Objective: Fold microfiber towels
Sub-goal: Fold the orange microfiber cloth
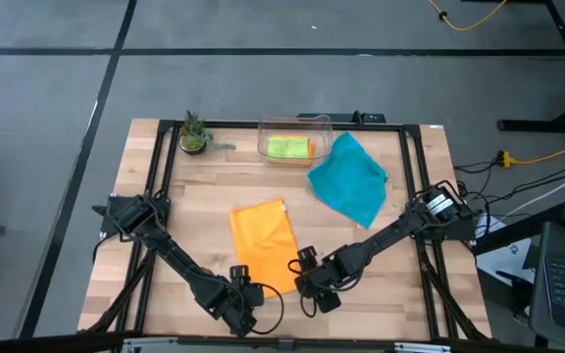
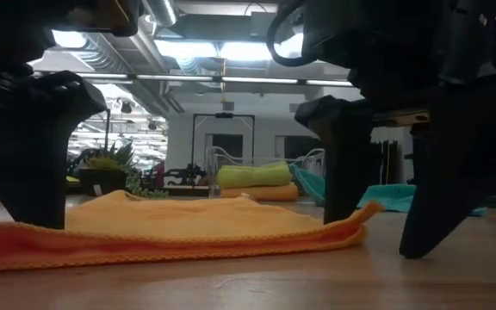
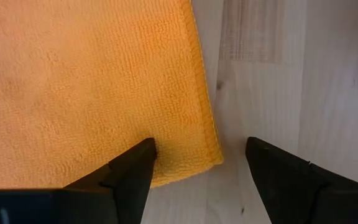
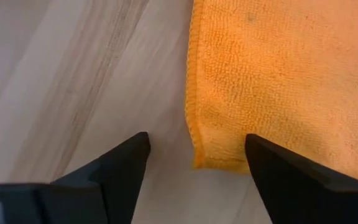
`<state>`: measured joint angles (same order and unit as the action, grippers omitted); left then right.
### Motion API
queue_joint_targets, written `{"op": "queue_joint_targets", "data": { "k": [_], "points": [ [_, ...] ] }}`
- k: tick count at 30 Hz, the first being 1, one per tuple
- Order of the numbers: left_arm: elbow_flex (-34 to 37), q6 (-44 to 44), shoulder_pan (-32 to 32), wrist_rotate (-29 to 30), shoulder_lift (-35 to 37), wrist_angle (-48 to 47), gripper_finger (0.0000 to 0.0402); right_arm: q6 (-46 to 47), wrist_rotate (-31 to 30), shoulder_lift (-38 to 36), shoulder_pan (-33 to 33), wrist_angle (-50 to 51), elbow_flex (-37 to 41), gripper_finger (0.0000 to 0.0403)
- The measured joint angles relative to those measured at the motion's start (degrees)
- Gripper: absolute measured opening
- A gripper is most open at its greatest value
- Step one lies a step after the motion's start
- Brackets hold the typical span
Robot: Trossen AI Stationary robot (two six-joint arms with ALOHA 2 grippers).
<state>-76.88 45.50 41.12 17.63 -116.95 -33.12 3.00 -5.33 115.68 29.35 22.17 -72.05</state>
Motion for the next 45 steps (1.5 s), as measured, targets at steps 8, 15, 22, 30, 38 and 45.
{"op": "queue_joint_targets", "data": {
  "k": [8, 15, 22, 30, 38, 45],
  "points": [
    [0.02, -1.07, 0.00, 0.26, -0.02, 0.04, 0.0244, 2.93, 0.95, 0.05, -0.77, -0.05, 0.02, 0.0211],
    [0.04, -2.53, 0.02, 0.63, -0.07, 0.00, 0.0243, 2.93, 1.10, 0.11, -0.77, -0.24, 0.04, 0.0172],
    [0.07, -4.07, 0.02, 0.77, -0.09, -0.07, 0.0240, 4.09, 0.93, 0.15, -0.81, -0.22, 0.04, 0.0146],
    [0.07, -4.07, 0.04, 0.72, -0.13, 0.11, 0.0187, 4.16, 0.89, 0.15, -0.83, 0.02, 0.07, 0.0122],
    [0.08, -4.07, -0.07, 0.95, -0.13, 0.08, 0.0123, 6.83, 0.73, 0.17, -0.83, 0.22, 0.07, 0.0100],
    [0.16, -3.89, -0.14, 1.41, -0.20, 1.57, 0.0033, 9.32, 0.47, 0.17, -0.38, 0.31, 0.07, 0.0043]
  ]
}}
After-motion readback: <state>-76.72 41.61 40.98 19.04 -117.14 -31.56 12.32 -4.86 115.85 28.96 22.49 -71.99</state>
